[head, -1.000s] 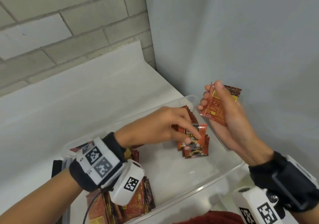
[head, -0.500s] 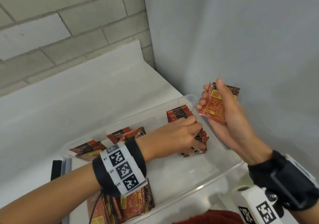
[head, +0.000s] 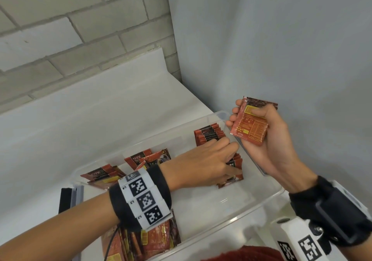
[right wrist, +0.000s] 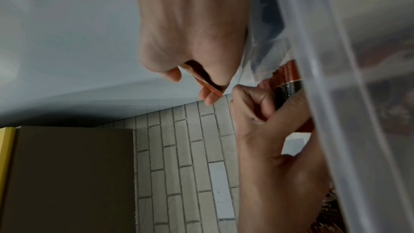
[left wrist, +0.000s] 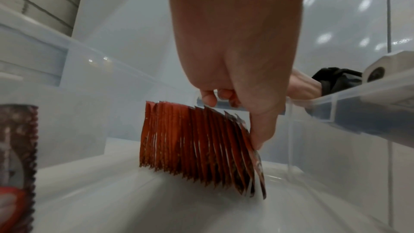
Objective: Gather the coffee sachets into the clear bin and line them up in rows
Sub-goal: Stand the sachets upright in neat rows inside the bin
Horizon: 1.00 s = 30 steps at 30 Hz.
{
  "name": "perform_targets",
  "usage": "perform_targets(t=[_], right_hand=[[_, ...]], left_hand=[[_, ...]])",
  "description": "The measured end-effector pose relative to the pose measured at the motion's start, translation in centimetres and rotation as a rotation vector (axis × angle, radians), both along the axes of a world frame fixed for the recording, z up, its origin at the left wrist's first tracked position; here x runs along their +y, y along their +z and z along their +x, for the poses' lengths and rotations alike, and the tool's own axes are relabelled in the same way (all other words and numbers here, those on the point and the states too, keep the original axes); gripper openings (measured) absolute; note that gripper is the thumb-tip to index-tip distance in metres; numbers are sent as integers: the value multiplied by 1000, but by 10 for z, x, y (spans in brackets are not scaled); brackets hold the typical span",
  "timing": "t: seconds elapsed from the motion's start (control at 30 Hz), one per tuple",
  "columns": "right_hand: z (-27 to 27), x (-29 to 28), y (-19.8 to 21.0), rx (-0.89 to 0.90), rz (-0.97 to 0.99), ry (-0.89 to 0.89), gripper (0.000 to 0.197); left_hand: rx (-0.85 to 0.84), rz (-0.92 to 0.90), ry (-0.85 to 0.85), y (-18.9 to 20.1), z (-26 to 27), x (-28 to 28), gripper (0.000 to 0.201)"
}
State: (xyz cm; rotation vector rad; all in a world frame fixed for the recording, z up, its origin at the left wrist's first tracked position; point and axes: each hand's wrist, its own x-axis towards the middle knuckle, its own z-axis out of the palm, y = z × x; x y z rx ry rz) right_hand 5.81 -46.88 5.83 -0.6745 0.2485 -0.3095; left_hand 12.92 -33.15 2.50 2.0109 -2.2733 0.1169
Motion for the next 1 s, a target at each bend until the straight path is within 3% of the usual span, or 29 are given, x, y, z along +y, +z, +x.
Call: perform_targets(t=[0.17,0.3,0.53,0.6,0.73,1.0], right_hand=[[-2,1,1,78,-48,29,31],[-1,3,2,96,-92,36,29],[1,3,0,119,-242,-6,12],[1,3,0,99,-269,5,8],[-1,5,1,86,-314,55,20],[-2,6,-2,4,-355,123,23]], left_hand=[[72,22,4,0,0,-2,23],[228,53,41,3,2,-1,21],[670,121,351,30,24,12,28],[769,73,456,37,28,15,34],[922,-73,557,39,29,16,41],[1049,-364,472,40,29,16,21]])
